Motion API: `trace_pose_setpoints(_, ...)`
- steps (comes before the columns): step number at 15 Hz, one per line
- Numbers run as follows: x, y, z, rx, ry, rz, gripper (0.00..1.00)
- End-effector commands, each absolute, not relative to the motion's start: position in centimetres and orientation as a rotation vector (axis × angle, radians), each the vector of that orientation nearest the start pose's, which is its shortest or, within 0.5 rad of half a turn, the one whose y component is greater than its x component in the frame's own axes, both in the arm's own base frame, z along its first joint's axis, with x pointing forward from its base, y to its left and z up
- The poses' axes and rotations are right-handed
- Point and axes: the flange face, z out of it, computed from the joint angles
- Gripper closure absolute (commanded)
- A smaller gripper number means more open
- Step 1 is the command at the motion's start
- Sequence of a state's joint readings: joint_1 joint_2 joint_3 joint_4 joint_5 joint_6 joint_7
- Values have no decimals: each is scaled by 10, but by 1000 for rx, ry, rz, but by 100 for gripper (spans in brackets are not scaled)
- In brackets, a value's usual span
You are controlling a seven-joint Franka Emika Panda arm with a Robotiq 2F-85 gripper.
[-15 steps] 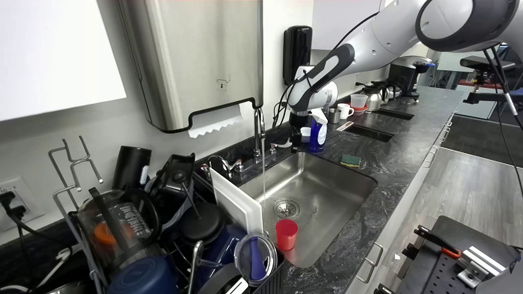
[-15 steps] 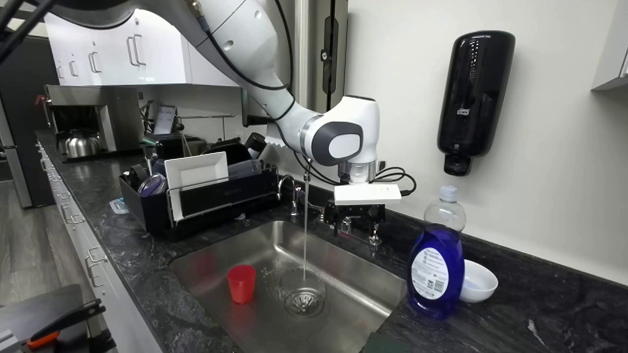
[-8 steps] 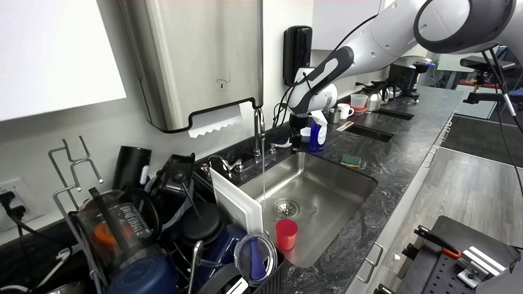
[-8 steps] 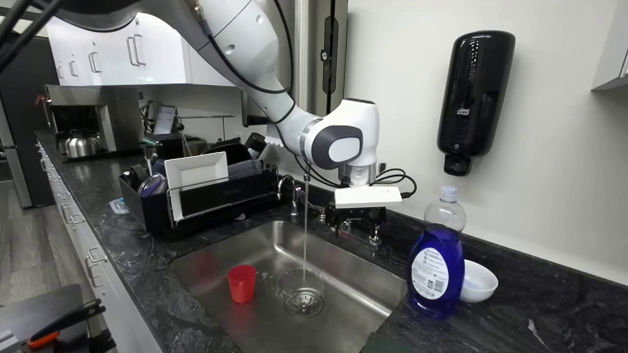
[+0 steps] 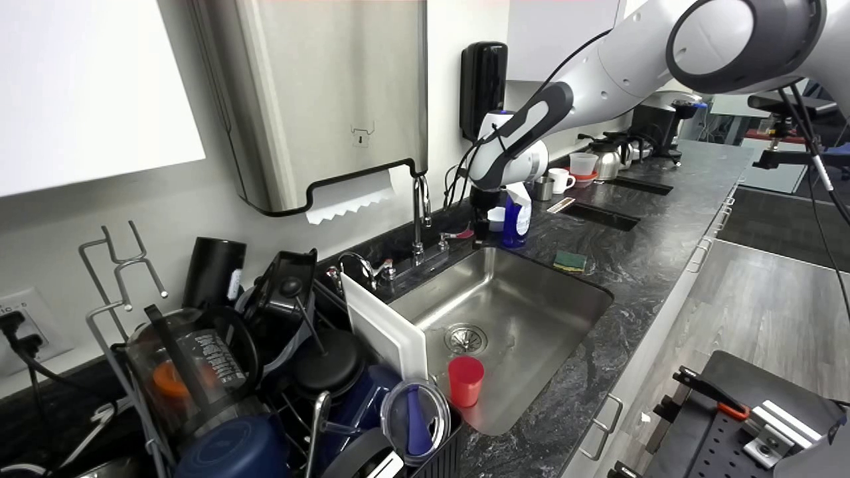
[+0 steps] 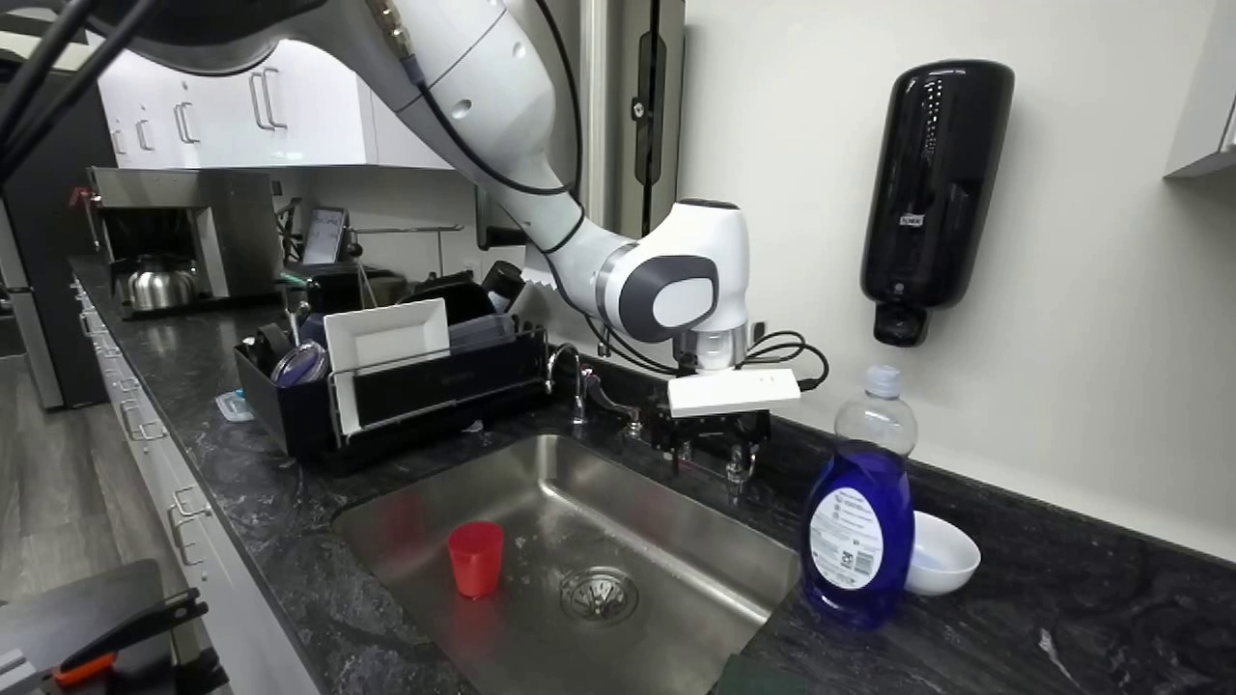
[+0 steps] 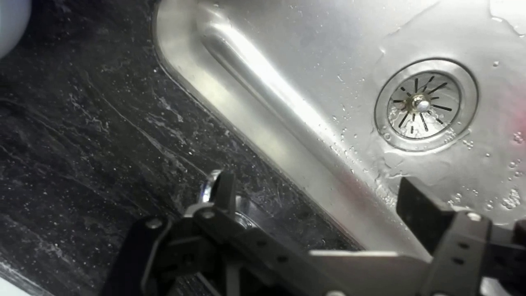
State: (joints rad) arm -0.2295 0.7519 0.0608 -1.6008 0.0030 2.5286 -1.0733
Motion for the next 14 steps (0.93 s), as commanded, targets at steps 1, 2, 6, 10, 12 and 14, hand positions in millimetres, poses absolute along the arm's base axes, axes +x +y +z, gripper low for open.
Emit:
trace_pose_setpoints(1,709,-130,205,-2909,-1392,-311,0)
trace_pose_setpoints(2,709,-130,205,-2909,-1393,-313,0)
trace_pose_setpoints(6,712,-131,204,-2915,-1401,-331,0)
trace_pose_setpoints(10,714,-132,204,-2921,-1408,-346,0)
trace_pose_setpoints(12,713,-132,204,-2925,-1412,-349,0)
trace_pose_setpoints(14,713,-132,204,-2926,-1419,-350,0)
